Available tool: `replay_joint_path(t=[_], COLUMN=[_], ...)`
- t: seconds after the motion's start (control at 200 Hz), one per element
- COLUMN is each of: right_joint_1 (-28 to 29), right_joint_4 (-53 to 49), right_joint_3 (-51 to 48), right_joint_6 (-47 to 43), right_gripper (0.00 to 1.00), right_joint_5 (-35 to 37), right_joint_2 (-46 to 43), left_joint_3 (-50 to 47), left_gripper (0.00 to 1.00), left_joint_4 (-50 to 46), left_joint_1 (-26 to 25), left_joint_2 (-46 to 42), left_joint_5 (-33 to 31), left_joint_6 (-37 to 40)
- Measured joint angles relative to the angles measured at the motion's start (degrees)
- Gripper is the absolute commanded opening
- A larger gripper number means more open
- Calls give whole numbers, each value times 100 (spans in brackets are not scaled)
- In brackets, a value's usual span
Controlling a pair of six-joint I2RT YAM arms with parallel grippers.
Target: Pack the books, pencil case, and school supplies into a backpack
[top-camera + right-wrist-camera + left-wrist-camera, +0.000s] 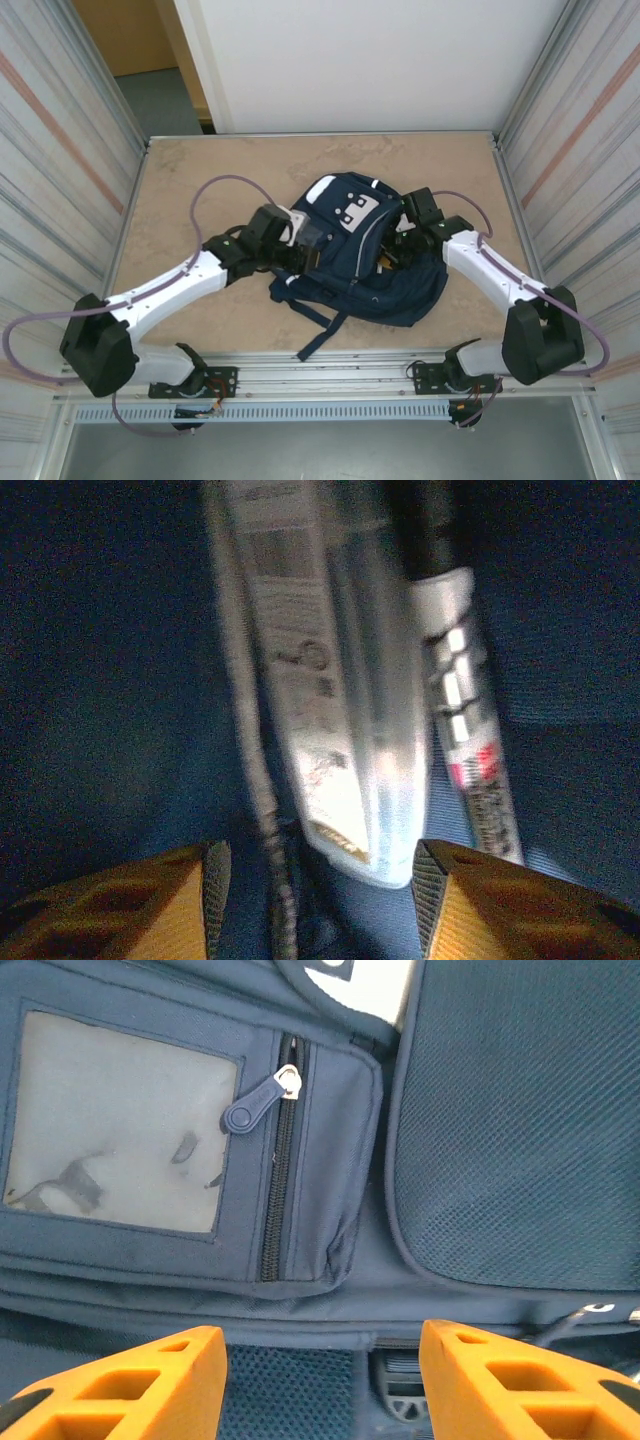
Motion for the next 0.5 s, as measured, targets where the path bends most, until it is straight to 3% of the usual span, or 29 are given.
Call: replay_joint_path(t=[0.135, 0.246, 0.411, 0.501], right_joint_1=[-107, -280, -310, -334], right_joint_4=[-271, -308, -407, -396], right_joint_3=[0, 0, -22, -149], right_joint_6=[-505, -920, -1580, -1825], right_gripper=[47, 47, 45, 46], right_joint_5=[-57, 111, 511, 791], right_joint_2=[-269, -354, -332, -369], left_joint_3=[236, 953, 2308, 2621], left_gripper=[52, 52, 48, 46], left_joint_4=[376, 509, 103, -61], left_joint_1=[-2, 225, 643, 734], left_joint_2=[647, 1676, 3178, 3425], left_joint_5=[-435, -758, -1198, -1373], left_joint_6=[380, 586, 509, 352])
